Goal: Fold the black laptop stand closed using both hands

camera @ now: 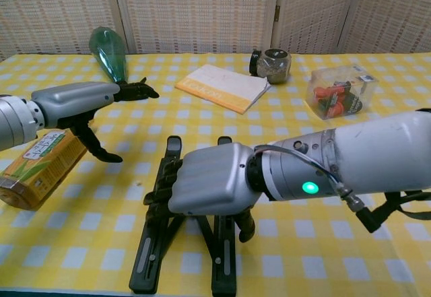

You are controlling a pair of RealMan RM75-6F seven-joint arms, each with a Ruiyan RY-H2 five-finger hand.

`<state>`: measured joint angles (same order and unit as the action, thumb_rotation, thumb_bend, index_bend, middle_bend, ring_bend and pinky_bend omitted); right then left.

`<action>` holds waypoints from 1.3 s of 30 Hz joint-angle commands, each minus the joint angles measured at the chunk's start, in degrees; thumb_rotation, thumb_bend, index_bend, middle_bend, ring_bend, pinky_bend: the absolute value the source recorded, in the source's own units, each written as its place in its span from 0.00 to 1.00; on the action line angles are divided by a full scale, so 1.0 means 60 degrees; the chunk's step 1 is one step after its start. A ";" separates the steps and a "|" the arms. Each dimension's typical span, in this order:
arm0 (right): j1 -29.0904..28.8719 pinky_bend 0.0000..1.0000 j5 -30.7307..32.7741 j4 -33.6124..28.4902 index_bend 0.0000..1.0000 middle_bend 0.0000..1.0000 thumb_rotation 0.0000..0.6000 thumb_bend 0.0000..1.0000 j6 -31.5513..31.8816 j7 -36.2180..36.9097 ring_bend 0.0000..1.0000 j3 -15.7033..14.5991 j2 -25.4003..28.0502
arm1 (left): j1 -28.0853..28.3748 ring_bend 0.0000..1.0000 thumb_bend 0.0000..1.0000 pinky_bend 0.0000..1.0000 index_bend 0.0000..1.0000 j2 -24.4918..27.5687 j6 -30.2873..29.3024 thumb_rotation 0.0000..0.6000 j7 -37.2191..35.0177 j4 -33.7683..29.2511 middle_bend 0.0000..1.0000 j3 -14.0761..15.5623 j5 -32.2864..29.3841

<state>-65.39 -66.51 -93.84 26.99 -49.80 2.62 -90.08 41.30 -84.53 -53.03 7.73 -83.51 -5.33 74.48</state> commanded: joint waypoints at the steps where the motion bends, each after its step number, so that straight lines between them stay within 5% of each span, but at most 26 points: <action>1: -0.0378 0.00 0.0520 0.0045 0.00 0.00 1.00 0.13 0.0137 -0.0196 0.00 -0.0198 -0.0160 | -0.0027 0.00 0.20 0.00 0.00 0.0020 0.0048 1.00 -0.0082 0.0068 0.00 0.0026 -0.0012; 18: -0.1504 0.00 0.1708 0.0216 0.00 0.00 1.00 0.13 0.0760 -0.0281 0.00 -0.1030 -0.0406 | -0.0088 0.00 0.19 0.00 0.00 0.0009 0.0100 1.00 -0.0258 0.0226 0.00 0.0042 0.0015; 31: -0.1780 0.00 0.1383 0.0612 0.00 0.06 1.00 0.13 0.1125 0.0072 0.01 -0.1232 -0.0814 | -0.0148 0.00 0.19 0.00 0.00 0.0038 0.0052 1.00 -0.0252 0.0168 0.00 0.0040 0.0020; 39: -0.1662 0.00 0.0470 0.0976 0.26 0.28 1.00 0.13 0.1160 0.0818 0.13 -0.1166 -0.0891 | -0.0166 0.00 0.19 0.00 0.00 0.0021 0.0045 1.00 -0.0276 0.0184 0.00 0.0039 0.0039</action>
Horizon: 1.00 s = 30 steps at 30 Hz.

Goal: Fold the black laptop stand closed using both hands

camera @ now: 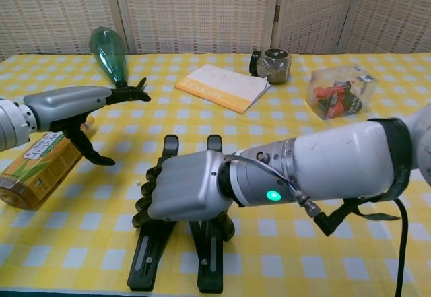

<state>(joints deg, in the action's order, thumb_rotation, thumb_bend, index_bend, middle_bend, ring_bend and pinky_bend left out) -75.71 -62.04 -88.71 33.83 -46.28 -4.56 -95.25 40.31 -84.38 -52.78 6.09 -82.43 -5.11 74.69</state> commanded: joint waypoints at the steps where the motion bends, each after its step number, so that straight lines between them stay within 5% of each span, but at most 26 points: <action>1: 0.0083 0.00 -0.0394 0.0152 0.29 0.30 1.00 0.13 0.0036 0.0330 0.15 0.0041 -0.0028 | -0.0002 0.00 0.19 0.00 0.00 -0.0005 0.0002 1.00 -0.0005 0.0006 0.00 0.0001 0.0008; 10: 0.0437 0.01 -0.1686 0.0400 0.50 0.45 1.00 0.13 0.0316 0.1362 0.27 0.0093 0.0047 | 0.0003 0.00 0.19 0.00 0.00 -0.0014 0.0011 1.00 0.0003 0.0019 0.00 -0.0010 0.0027; 17: 0.0709 0.03 -0.2410 0.0575 0.56 0.50 1.00 0.13 0.0536 0.1968 0.31 0.0115 0.0087 | 0.0023 0.00 0.19 0.00 0.00 -0.0014 -0.0004 1.00 0.0099 -0.0046 0.00 -0.0030 0.0038; 20: 0.0782 0.02 -0.2466 0.0490 0.47 0.38 1.00 0.13 0.0485 0.2030 0.23 0.0109 0.0179 | 0.0022 0.00 0.19 0.00 0.00 0.0008 -0.0037 1.00 0.0154 -0.0106 0.00 -0.0050 0.0032; 24: 0.0981 0.00 -0.2183 0.0064 0.05 0.06 1.00 0.13 0.0618 0.1846 0.05 0.0158 0.0441 | 0.0016 0.00 0.19 0.00 0.00 0.0093 -0.0106 1.00 0.0248 -0.0209 0.00 -0.0088 0.0025; 30: 0.1602 0.00 -0.1587 -0.1099 0.00 0.00 1.00 0.13 0.1618 0.1071 0.00 0.0135 0.1227 | -0.0058 0.00 0.19 0.00 0.00 0.0318 -0.0373 1.00 0.0247 -0.0463 0.00 -0.0197 0.0072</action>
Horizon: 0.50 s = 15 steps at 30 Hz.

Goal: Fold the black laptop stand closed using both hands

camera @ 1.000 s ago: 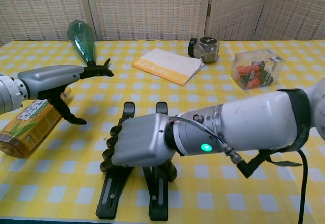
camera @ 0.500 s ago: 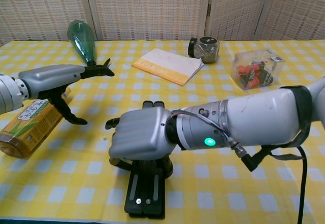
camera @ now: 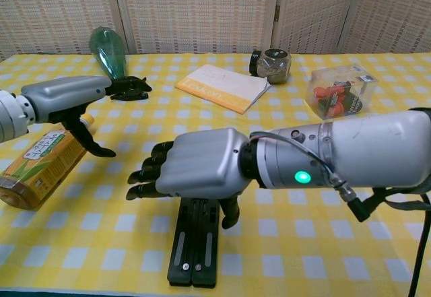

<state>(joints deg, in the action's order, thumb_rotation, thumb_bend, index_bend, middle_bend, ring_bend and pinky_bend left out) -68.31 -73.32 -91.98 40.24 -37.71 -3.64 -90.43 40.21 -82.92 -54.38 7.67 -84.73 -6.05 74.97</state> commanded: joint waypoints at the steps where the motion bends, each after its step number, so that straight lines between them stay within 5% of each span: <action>1: 0.0616 0.00 0.0359 -0.0829 0.00 0.00 1.00 0.13 0.0950 -0.0379 0.01 -0.0023 0.0624 | -0.0092 0.00 0.19 0.00 0.00 0.0125 -0.0266 1.00 0.0049 -0.0112 0.00 -0.0092 0.0018; 7: 0.2089 0.00 0.0182 -0.1929 0.00 0.10 1.00 0.13 0.2962 0.0170 0.09 -0.0252 0.1848 | -0.0444 0.00 0.21 0.00 0.00 0.0689 -0.0954 1.00 0.0452 -0.0805 0.00 -0.0221 -0.0117; 15: 0.4160 0.00 -0.0339 -0.2774 0.00 0.09 1.00 0.13 0.5299 0.0822 0.12 -0.0889 0.3650 | -0.1296 0.00 0.22 0.00 0.00 0.1624 -0.2187 1.00 0.0399 -0.1660 0.00 -0.0279 -0.0182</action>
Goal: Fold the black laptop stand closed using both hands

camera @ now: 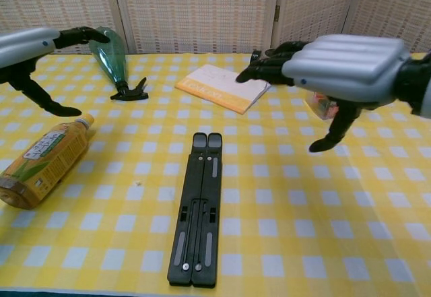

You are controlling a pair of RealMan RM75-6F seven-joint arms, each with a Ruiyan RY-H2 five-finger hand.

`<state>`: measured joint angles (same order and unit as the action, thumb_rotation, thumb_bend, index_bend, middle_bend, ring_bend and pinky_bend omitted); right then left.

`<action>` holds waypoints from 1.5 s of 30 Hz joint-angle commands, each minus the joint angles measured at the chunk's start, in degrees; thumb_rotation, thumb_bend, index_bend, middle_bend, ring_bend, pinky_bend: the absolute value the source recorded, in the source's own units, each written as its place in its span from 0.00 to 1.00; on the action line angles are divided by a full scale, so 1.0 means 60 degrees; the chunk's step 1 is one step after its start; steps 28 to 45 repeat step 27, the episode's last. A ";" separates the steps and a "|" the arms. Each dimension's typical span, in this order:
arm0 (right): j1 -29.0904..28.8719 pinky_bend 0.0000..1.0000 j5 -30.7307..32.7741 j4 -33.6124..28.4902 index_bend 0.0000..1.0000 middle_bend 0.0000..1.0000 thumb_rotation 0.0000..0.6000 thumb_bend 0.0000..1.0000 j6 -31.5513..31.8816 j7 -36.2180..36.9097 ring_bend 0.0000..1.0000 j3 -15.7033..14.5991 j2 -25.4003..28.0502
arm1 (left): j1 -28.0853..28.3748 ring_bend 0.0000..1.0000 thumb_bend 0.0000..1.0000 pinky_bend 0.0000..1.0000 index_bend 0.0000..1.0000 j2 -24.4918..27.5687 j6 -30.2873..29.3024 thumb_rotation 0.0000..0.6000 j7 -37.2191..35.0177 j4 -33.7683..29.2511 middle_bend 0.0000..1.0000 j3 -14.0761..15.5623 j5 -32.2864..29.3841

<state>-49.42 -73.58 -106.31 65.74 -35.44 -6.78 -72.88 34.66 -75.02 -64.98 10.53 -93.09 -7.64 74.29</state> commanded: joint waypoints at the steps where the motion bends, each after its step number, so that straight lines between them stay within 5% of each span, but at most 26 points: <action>1: 0.1249 0.00 -0.0378 -0.0360 0.00 0.09 1.00 0.13 0.1288 0.0612 0.12 -0.0417 0.0858 | -0.0507 0.00 0.22 0.00 0.00 0.0361 -0.0606 1.00 -0.0144 -0.0296 0.00 0.0005 -0.0048; 10: 0.3447 0.01 -0.0878 0.0722 0.00 0.02 1.00 0.13 0.2896 0.3339 0.06 -0.0768 0.1680 | -0.2159 0.00 0.22 0.00 0.00 0.0946 -0.2651 1.00 -0.0915 -0.0122 0.00 0.0635 0.0764; 21: 0.5197 0.01 -0.0981 0.1454 0.00 0.02 1.00 0.13 0.4110 0.4493 0.05 -0.0617 0.1841 | -0.3924 0.00 0.22 0.00 0.00 0.1181 -0.4637 1.00 -0.1534 0.0085 0.00 0.1329 0.1527; 26: 0.5711 0.01 -0.1188 0.1738 0.00 0.02 1.00 0.13 0.4314 0.4712 0.04 -0.0433 0.1715 | -0.4305 0.00 0.22 0.00 0.00 0.1341 -0.4549 1.00 -0.1318 -0.0046 0.00 0.1649 0.1650; 45: 0.5774 0.01 -0.1242 0.1760 0.00 0.02 1.00 0.13 0.4326 0.4710 0.04 -0.0407 0.1699 | -0.4344 0.00 0.22 0.00 0.00 0.1355 -0.4499 1.00 -0.1322 -0.0085 0.00 0.1657 0.1615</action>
